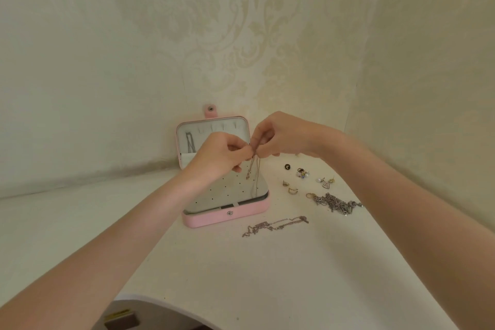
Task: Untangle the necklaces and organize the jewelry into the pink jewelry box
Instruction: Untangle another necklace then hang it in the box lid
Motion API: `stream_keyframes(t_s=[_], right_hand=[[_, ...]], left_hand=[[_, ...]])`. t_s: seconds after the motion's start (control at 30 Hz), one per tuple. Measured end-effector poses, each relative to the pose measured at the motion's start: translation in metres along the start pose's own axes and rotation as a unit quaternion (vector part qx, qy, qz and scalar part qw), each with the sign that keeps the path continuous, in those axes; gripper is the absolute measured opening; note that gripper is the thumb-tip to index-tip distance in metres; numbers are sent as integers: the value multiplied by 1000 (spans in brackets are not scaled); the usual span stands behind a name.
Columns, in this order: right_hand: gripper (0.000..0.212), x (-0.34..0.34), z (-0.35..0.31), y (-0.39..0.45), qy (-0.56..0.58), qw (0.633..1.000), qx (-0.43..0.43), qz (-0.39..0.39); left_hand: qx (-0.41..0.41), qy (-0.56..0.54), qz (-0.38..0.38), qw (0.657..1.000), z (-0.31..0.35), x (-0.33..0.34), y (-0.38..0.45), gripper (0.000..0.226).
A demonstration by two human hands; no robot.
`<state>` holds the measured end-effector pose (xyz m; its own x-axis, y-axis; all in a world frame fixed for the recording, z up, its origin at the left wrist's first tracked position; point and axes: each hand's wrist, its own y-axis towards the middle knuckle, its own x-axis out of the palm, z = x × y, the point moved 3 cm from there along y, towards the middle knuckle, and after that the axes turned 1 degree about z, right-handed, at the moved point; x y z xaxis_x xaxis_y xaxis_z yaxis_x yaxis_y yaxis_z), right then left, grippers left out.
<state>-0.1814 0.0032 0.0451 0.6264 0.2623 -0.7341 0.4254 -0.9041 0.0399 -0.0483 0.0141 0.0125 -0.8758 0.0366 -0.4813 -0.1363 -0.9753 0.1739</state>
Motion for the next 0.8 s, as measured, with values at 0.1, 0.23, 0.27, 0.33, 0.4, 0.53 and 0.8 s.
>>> stream_keyframes(t_s=[0.1, 0.23, 0.27, 0.33, 0.4, 0.53, 0.8], right_hand=[[9, 1, 7, -1, 57, 998, 2, 17], [8, 2, 18, -3, 191, 981, 28, 3], [8, 3, 20, -3, 214, 976, 35, -8], [6, 5, 21, -4, 245, 968, 49, -26], [6, 6, 24, -5, 254, 964, 64, -39], [6, 5, 29, -6, 240, 966, 85, -44], [13, 9, 26, -1, 160, 982, 101, 12]], left_hand=[[23, 15, 24, 999, 5, -2, 2, 20], [12, -53, 30, 998, 3, -3, 2, 19], [18, -55, 37, 998, 3, -3, 1, 18], [39, -43, 56, 997, 2, -2, 0, 18], [55, -38, 54, 996, 1, -2, 0, 20], [54, -42, -17, 998, -2, -2, 0, 23], [86, 153, -15, 984, 2, 2, 3, 20]])
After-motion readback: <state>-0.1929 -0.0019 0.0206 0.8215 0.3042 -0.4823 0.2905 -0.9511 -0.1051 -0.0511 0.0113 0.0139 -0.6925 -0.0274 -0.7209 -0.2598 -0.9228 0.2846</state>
